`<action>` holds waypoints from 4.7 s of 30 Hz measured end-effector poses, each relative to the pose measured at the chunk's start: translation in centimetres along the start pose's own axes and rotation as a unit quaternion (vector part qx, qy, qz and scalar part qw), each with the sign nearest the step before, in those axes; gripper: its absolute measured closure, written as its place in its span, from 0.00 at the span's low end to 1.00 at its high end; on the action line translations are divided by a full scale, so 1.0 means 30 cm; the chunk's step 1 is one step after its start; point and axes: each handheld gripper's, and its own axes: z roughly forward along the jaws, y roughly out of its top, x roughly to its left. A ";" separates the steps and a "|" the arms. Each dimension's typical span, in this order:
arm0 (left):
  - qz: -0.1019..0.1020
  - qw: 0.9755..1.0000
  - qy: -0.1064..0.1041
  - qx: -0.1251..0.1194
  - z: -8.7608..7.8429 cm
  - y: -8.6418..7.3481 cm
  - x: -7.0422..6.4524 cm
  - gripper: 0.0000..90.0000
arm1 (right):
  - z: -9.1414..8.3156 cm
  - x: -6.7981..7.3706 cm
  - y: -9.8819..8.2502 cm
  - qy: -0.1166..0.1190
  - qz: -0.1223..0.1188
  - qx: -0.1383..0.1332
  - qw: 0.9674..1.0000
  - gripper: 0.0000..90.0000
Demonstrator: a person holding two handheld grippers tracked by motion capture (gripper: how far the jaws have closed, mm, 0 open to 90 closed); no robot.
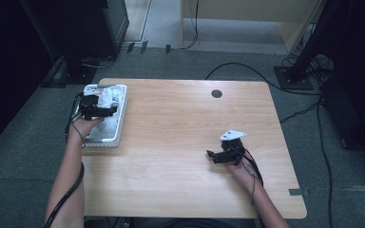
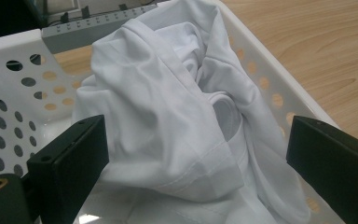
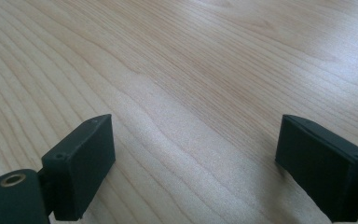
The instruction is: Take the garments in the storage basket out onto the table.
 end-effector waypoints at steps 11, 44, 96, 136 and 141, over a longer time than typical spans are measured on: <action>0.009 1.000 0.012 0.001 0.049 -0.005 0.009 0.06 | 0.000 0.000 0.000 0.001 0.000 0.000 1.000 0.13; 0.023 0.999 0.013 0.024 0.159 -0.042 0.049 0.07 | 0.000 0.000 0.000 0.001 -0.001 0.001 1.000 0.13; -0.043 0.998 0.039 0.034 0.189 -0.020 0.026 0.74 | 0.001 0.000 0.001 -0.001 0.001 0.000 1.000 0.13; -0.107 0.994 0.032 0.018 0.077 0.031 0.022 0.74 | 0.001 0.000 0.001 0.000 0.001 0.000 1.000 0.13; -0.102 0.994 0.031 0.019 0.058 0.050 0.011 0.74 | 0.001 0.000 0.001 0.000 0.001 0.000 1.000 0.13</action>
